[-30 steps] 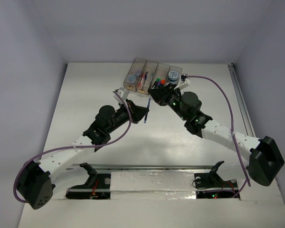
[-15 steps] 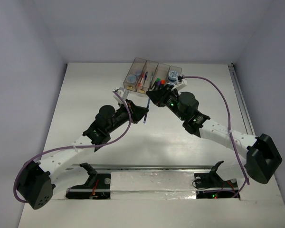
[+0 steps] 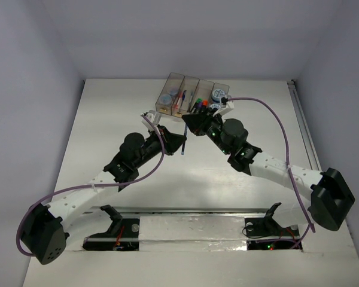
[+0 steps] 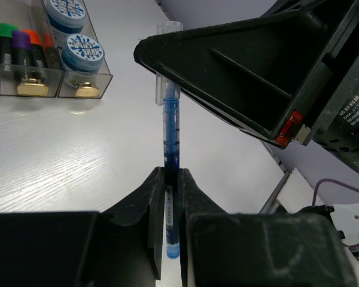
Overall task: Sort the stationery into containers
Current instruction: Close the pen cap on the pen.
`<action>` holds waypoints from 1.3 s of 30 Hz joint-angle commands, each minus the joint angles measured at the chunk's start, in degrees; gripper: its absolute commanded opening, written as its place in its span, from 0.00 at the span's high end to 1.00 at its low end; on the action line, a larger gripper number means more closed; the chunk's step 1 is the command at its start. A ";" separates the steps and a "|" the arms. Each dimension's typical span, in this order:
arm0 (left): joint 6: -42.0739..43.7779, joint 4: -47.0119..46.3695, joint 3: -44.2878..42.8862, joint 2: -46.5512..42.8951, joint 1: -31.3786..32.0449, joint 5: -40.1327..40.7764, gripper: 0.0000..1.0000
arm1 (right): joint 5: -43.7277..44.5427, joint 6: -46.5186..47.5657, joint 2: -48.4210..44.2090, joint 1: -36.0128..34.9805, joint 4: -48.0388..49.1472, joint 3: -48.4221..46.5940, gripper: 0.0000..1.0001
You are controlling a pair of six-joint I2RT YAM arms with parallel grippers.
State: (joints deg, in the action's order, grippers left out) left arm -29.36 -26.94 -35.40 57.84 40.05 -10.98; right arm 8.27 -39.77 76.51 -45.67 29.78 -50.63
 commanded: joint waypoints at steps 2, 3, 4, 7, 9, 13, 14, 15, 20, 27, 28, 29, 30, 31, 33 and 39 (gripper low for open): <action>-1.66 -4.17 -2.04 -2.65 -0.33 1.32 1.00 | 2.36 2.50 -0.31 -2.05 5.02 -0.35 1.00; -1.75 -4.35 -2.04 -2.74 -0.33 1.40 1.00 | 2.36 2.50 -0.31 -2.05 4.94 -0.34 1.00; -1.84 -4.35 -2.04 -2.74 -0.33 1.32 1.00 | 2.45 2.50 -0.22 -2.05 4.85 -0.34 1.00; -1.66 -4.00 -2.48 -2.65 -0.85 1.14 1.00 | 1.58 2.85 -0.22 -2.05 4.15 -0.61 1.00; -1.57 -3.39 -2.75 -2.39 -0.85 0.70 1.00 | 1.22 3.12 -0.48 -2.05 3.53 -0.70 1.00; -1.40 -2.68 -2.75 -1.68 -0.85 0.09 1.00 | 1.04 3.64 -1.36 -2.05 1.78 -1.22 1.00; -1.40 -2.59 -2.66 -1.60 -0.85 0.00 1.00 | 0.87 3.82 -1.62 -2.05 1.34 -1.40 1.00; -1.40 -2.59 -2.75 -1.42 -0.85 -0.09 1.00 | 0.87 4.00 -1.80 -2.05 0.90 -1.49 1.00; -1.40 -2.07 -3.27 -0.98 -0.85 -0.18 1.00 | 0.96 5.40 -2.33 -2.05 -0.42 -2.10 1.00; -1.49 -1.89 -3.45 -0.28 -0.85 -0.62 1.00 | 0.96 7.25 -2.77 -2.05 -2.27 -2.72 1.00; -1.48 -1.89 -3.62 -0.36 -0.85 -0.53 1.00 | 0.69 7.34 -2.68 -2.05 -2.36 -2.72 1.00; -1.31 -1.80 -3.71 -0.45 -0.85 -0.27 1.00 | 0.17 7.34 -2.68 -2.05 -2.45 -2.81 1.00; -1.31 -1.71 -3.89 -0.63 -0.85 -0.18 1.00 | -0.01 7.34 -2.51 -2.05 -2.79 -2.89 1.00; -1.22 -1.54 -3.98 -0.63 -0.85 -0.18 1.00 | -0.45 7.42 -2.51 -2.05 -2.80 -2.98 1.00; -0.96 -1.01 -4.50 -0.54 -0.85 -0.18 1.00 | -1.59 7.86 -2.07 -2.05 -3.41 -3.24 1.00; -1.04 -1.01 -5.03 -0.63 -0.85 0.08 1.00 | -2.30 7.95 -2.07 -2.05 -4.38 -3.25 1.00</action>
State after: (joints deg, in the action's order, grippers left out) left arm -30.55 -24.45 -36.93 57.74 39.64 -11.57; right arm 8.56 -32.91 75.53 -46.92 26.37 -52.03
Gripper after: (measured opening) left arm 0.056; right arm 0.228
